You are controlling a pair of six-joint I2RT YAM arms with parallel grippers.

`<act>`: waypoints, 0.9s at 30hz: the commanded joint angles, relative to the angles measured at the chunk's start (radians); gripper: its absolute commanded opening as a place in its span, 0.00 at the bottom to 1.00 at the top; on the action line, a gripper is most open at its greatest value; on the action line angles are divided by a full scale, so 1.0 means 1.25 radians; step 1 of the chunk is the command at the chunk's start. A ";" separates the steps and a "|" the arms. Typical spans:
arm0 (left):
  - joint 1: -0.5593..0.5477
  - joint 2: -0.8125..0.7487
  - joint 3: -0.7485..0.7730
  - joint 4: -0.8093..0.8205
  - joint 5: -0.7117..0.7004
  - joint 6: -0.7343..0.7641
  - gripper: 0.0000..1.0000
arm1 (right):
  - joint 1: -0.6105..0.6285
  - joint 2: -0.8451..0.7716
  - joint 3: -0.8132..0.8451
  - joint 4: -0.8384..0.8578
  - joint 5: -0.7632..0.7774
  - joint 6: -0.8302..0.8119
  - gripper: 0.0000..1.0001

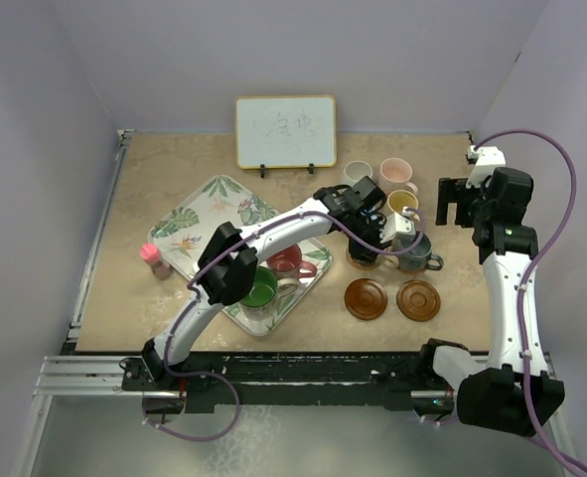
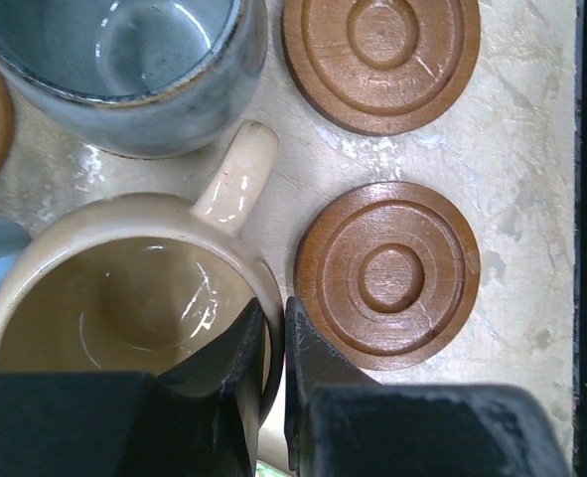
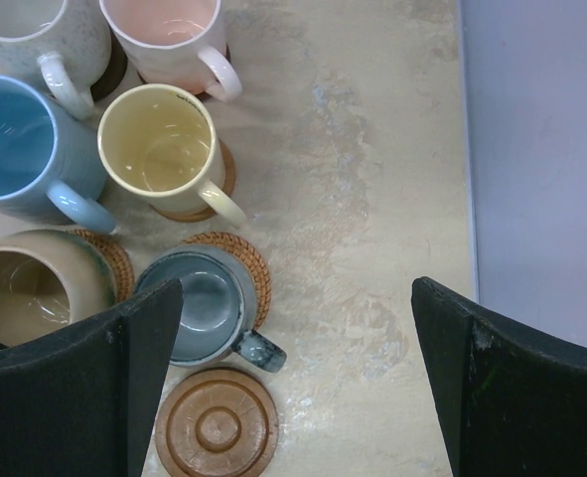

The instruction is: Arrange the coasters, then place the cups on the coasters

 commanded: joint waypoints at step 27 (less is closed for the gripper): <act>0.050 0.068 0.153 -0.239 0.107 0.000 0.03 | -0.006 -0.007 0.014 0.008 -0.015 0.005 0.98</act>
